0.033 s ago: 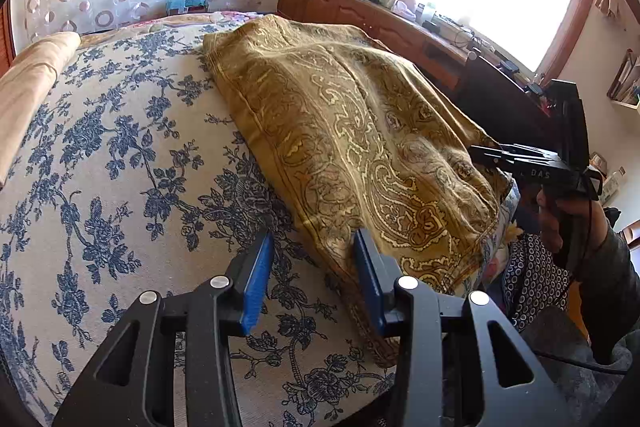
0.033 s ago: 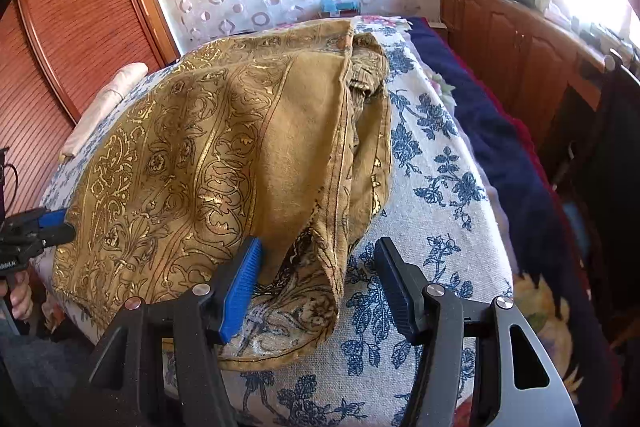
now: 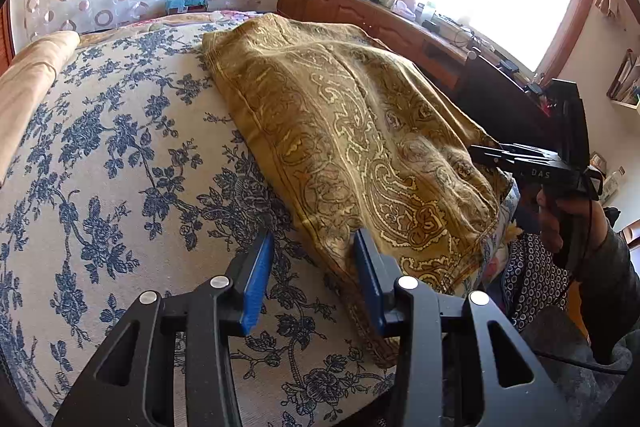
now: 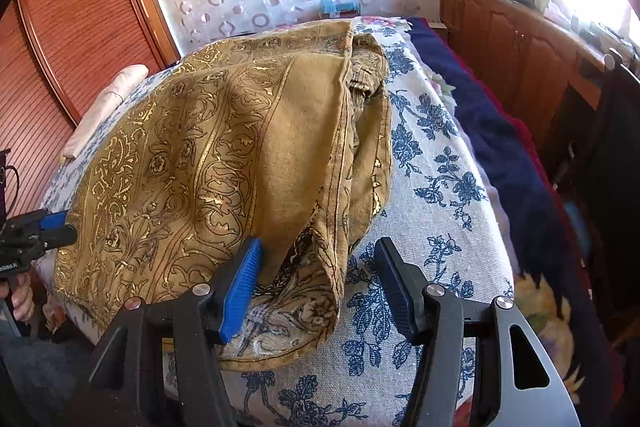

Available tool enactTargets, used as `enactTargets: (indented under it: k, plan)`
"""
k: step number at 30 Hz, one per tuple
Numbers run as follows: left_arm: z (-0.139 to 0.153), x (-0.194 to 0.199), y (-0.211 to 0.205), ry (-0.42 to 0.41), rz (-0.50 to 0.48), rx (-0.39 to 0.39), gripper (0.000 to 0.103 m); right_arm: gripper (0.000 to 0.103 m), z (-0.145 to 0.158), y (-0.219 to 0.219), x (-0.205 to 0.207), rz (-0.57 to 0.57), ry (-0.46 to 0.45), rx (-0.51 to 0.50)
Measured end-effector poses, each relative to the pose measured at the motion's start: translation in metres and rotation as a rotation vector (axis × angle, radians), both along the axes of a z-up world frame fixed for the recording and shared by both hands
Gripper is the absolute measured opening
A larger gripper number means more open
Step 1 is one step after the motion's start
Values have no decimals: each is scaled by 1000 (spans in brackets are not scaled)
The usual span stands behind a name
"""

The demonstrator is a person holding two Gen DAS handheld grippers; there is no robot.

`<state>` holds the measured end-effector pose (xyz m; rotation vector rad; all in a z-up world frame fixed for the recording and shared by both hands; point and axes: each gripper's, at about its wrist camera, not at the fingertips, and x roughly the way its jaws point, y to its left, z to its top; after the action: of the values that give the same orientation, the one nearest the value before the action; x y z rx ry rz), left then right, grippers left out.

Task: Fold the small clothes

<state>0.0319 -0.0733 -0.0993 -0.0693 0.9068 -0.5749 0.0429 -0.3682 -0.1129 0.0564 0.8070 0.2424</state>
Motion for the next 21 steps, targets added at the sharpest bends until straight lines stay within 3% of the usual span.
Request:
enactTargets:
  k: [3,4,10,17,18,19,21]
  plan:
    - [-3,0,-1,13,-4,-1,42,59,-1,5,-1,40,6,-7]
    - [-5,0,-1,18,-6,-3,42,49,-1,7,-2,58,7,-10]
    - [-5,-1,-2,23,-7,-8,43,12,1,18,-5,126,7,-4]
    - [-6,-3,-3,52,-53,-63,42,8,17,1,-20,141,-55,91]
    - [-6,-4,-4,59,-67,-75,38,8,20,0,-22,143,-66,100]
    - [-6,-4,-5,69,-85,-93,20,8,22,-1,-25,145,-75,105]
    - [-4,-6,-9,56,-97,-91,9,8,27,-2,-29,151,-95,110]
